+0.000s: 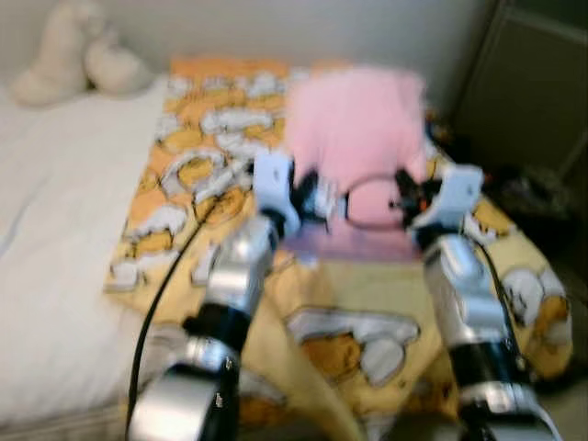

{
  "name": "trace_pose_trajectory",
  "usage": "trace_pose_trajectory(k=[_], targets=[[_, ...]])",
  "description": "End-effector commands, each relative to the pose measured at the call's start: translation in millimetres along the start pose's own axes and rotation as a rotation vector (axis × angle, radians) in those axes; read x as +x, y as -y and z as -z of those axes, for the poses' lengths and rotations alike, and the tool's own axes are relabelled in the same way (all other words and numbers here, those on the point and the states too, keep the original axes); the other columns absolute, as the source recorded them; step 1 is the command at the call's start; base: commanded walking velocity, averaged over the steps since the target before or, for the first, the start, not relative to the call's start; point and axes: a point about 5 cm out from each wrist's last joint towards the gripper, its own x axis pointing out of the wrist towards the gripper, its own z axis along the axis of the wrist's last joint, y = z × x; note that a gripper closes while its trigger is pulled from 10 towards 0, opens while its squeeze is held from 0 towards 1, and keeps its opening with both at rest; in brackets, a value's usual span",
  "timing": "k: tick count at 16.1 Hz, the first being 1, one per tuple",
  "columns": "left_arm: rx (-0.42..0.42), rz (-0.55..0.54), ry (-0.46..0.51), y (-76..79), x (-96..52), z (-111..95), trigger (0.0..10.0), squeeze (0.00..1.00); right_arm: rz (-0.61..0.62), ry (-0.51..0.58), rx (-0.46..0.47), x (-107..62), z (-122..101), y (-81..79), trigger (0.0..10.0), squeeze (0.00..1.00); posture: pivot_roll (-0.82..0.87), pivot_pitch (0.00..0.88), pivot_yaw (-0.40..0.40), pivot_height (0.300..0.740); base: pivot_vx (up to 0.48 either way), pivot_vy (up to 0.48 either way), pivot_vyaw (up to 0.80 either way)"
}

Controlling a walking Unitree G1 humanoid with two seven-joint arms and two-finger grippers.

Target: Clean up the room

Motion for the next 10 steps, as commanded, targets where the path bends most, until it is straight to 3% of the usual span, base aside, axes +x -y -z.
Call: trace_pose_trajectory(k=[1,6,10], targets=[[0.036,-0.01,0.033,-1.8,0.7,-11,10.0,0.0,-0.047,0.016,-0.002,2.7,-5,-11.6,10.0,0.0,-0.03,0.0,0.006,0.74,0.0,0.48,0.46],[0.051,-0.021,0.017,6.7,-1.3,-4,10.0,0.0,-0.074,-0.018,-0.004,2.2,1,-14.8,10.0,0.0,-0.04,0.0,-0.004,0.74,0.0,0.48,0.46],[0.083,-0.102,-0.014,-4.2,-3.8,3,10.0,0.0,-0.088,-0.05,-0.011,-2.3,9,-14.8,10.0,0.0,-0.04,0.0,-0.012,0.74,0.0,0.0,0.46]])
